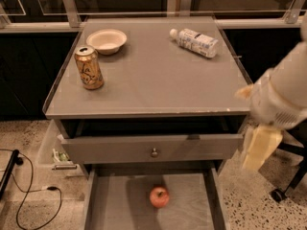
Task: Pick apple from middle drawer and place on counter
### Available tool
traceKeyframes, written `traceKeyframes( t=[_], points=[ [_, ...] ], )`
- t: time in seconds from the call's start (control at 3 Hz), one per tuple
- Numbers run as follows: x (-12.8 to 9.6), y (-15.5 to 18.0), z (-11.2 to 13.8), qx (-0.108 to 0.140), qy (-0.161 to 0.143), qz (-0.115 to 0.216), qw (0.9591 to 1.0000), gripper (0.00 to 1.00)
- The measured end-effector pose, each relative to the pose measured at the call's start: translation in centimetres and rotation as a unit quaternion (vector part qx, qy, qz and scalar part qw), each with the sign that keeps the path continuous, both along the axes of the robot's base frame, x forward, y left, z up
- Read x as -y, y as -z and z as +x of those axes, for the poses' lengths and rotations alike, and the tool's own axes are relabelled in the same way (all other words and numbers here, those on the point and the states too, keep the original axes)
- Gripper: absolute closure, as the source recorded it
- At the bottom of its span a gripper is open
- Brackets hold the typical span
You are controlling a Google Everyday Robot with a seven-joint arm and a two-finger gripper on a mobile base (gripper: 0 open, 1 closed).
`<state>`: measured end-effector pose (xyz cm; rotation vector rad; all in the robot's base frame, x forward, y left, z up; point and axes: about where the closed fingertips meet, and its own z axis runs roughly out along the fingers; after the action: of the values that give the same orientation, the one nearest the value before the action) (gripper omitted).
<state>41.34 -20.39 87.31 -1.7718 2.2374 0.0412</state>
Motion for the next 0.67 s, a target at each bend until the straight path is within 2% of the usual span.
traceKeyframes(
  t=[0.33,0.67],
  points=[
    [-1.7,6.6,-2.5,-0.019,-0.035,0.020,0.9990,0.00],
    [-1.7,8.6,-3.8,-0.035,-0.039,0.015,0.9985,0.00]
  ],
)
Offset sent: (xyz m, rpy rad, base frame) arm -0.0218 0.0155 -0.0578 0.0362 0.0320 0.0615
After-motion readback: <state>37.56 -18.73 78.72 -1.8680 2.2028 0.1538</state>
